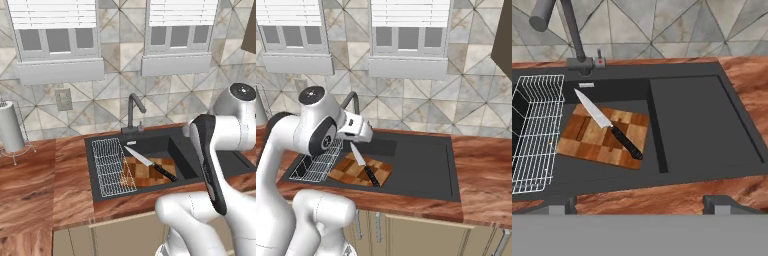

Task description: Move the cutting board and knife to the sink. Then move spray from the cabinet to the counter.

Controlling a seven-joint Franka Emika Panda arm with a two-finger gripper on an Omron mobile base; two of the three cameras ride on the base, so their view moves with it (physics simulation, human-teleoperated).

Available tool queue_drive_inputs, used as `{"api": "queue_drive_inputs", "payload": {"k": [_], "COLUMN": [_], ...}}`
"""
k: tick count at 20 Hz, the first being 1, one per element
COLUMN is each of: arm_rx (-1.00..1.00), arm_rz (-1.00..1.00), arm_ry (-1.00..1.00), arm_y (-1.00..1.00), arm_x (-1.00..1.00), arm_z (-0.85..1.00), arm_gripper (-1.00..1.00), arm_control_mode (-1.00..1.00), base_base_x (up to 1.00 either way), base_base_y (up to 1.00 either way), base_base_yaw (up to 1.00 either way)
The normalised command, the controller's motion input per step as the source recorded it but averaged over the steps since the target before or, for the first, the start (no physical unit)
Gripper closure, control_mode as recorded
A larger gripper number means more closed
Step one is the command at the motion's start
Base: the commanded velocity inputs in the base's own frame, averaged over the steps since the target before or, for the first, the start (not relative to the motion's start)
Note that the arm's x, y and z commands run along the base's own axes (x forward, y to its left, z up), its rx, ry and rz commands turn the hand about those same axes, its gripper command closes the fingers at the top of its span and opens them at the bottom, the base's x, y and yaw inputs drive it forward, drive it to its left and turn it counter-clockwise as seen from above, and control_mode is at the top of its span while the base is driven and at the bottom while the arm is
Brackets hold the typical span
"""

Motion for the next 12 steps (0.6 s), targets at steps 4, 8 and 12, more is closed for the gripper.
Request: {"api": "queue_drive_inputs", "payload": {"k": [4,8,12], "arm_rx": [0.11,0.16,0.03], "arm_rz": [0.0,0.04,0.04], "arm_ry": [-0.13,-0.06,-0.04], "arm_y": [0.0,0.02,0.21], "arm_x": [-0.55,-0.38,-0.05], "arm_z": [0.05,0.12,0.27], "arm_gripper": [-1.0,-1.0,-1.0], "arm_control_mode": [-1.0,-1.0,-1.0], "base_base_x": [0.0,0.0,0.0], "base_base_y": [0.0,0.0,0.0], "base_base_yaw": [0.0,0.0,0.0]}}
